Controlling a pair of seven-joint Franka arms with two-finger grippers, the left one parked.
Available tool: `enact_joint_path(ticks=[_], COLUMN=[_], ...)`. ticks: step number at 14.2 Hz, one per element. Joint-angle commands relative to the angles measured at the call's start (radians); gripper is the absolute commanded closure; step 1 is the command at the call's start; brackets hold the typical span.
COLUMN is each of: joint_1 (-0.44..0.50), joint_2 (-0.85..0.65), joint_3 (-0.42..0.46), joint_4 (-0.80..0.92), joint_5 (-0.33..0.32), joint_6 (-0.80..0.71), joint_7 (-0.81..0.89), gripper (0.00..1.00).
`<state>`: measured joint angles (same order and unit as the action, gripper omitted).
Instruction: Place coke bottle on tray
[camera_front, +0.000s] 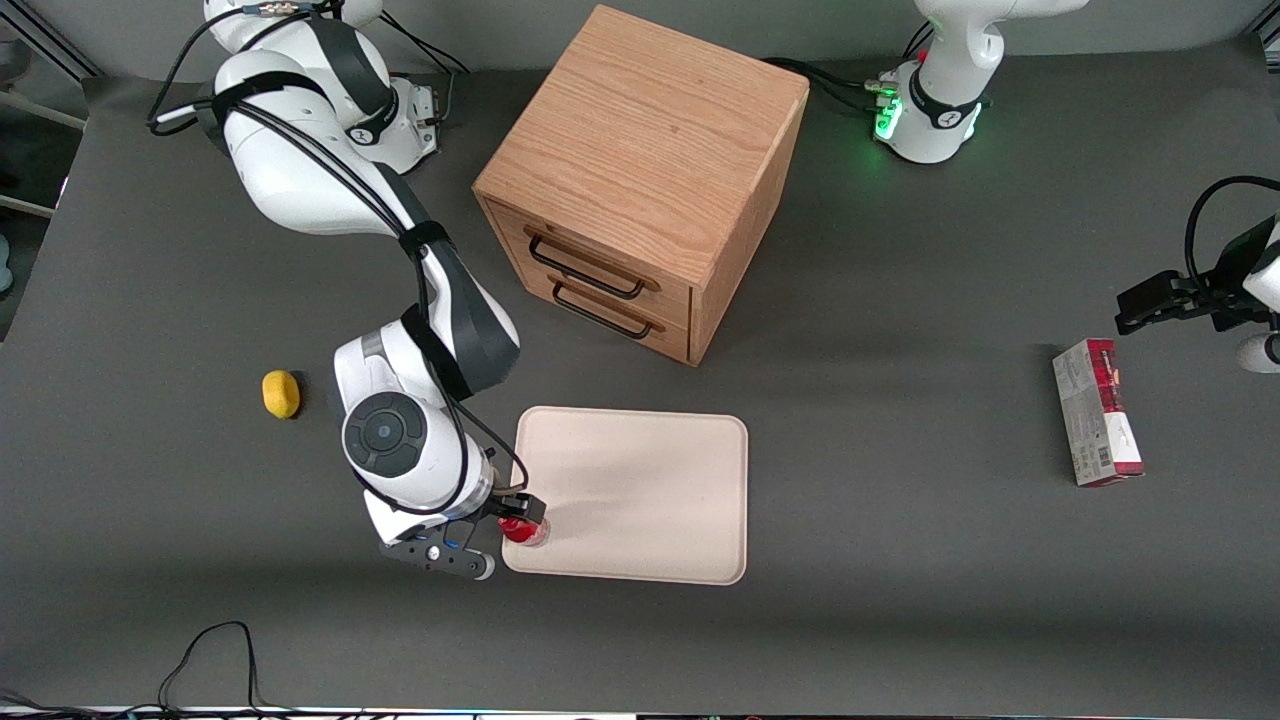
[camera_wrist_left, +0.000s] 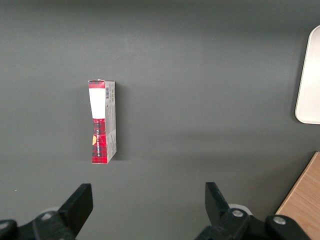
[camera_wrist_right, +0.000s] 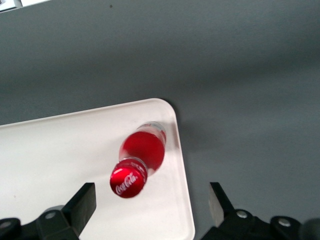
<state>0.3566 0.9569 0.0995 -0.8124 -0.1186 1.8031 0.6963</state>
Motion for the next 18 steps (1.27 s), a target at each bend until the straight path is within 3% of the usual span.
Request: enact_joint_path(ticks=[1, 7, 8, 10, 12, 15, 18], joint_1=[0.001, -0.013, -0.033, -0.095, -0.169, -0.235, -0.232], joint_2=[-0.046, -0.137, -0.186, -0.374, -0.598, -0.863, -1.015], joint_3=[-0.004, 0.002, 0.002, -0.007, -0.009, -0.049, -0.122], joint_4=[-0.004, -0.077, -0.109, -0.297, -0.568, -0.848, -0.981], joint_5=[-0.013, 0.003, 0.051, 0.124, 0.151, 0.154, 0.151], joint_6=[-0.056, -0.144, -0.195, -0.231, -0.202, -0.186, -0.198], joint_7=[0.006, 0.002, -0.042, -0.171, -0.303, -0.506, -0.613], gripper=[0.00, 0.00, 0.00, 0.00, 0.00, 0.00, 0.00])
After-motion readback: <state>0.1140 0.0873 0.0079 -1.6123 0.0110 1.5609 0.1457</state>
